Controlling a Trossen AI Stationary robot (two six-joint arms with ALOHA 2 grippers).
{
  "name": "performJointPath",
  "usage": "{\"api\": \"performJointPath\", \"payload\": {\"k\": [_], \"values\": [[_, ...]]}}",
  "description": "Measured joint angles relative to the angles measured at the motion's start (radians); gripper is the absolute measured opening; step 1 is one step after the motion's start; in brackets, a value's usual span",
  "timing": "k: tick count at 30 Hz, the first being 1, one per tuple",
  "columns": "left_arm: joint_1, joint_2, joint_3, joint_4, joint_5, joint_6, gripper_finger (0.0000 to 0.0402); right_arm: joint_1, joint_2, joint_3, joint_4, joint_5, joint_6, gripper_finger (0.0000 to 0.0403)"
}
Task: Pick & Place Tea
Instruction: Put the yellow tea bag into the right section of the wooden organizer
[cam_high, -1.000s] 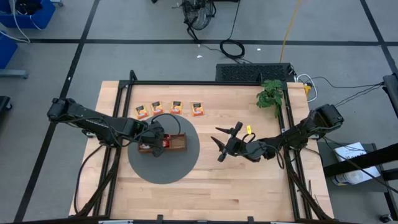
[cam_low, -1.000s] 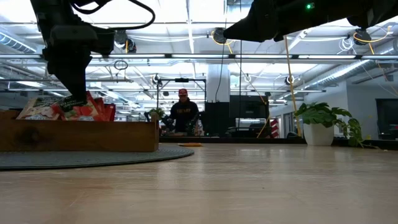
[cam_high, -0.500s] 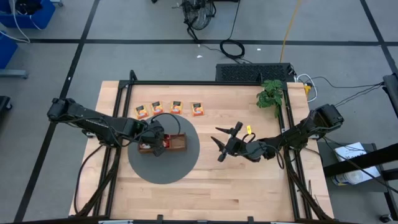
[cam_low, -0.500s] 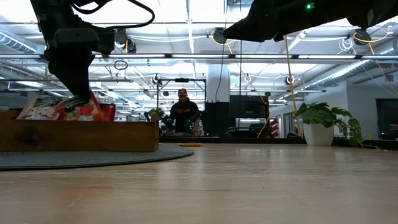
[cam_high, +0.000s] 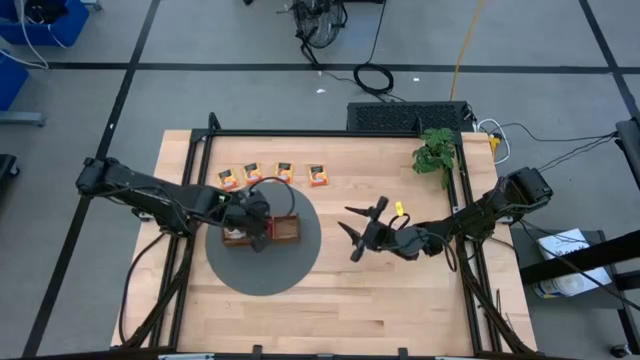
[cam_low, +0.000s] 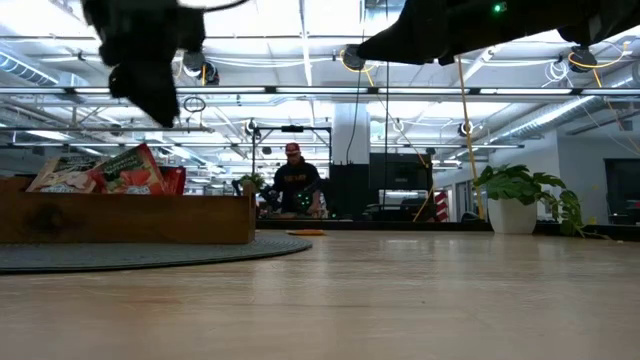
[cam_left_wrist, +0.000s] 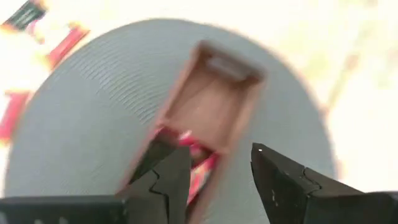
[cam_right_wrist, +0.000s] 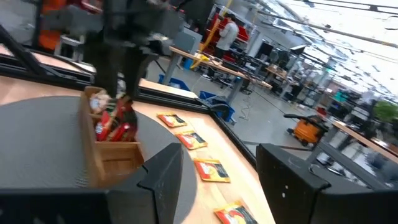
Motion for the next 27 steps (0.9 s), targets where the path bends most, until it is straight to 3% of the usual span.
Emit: {"api": "performJointPath", "payload": {"k": [4,6,11,15,23,27], "values": [[-0.031,-0.001,0.015,0.075,0.151,0.033,0.0172,0.0,0.0,0.0,0.0,-0.007,0.004,0.0187],[-0.06,0.013,0.015,0.044,0.158,0.054,0.0166,0.0,0.0,0.0,0.0,-0.005,0.003,0.0187],[-0.157,0.067,0.013,-0.163,-0.008,-0.075,0.0088,0.0,0.0,0.0,-0.023,-0.005,0.0,0.0187],[-0.195,0.103,0.009,-0.149,-0.045,-0.125,0.0011,-0.002,0.001,0.0,-0.026,-0.005,-0.002,0.0187],[-0.17,0.129,0.02,-0.171,-0.154,-0.129,0.0022,-0.002,0.001,0.0,-0.023,-0.003,-0.005,0.0187],[-0.16,0.018,0.042,-0.226,-0.423,-0.149,0.0006,0.0,0.001,0.0,-0.043,0.065,-0.04,0.0187]]}}
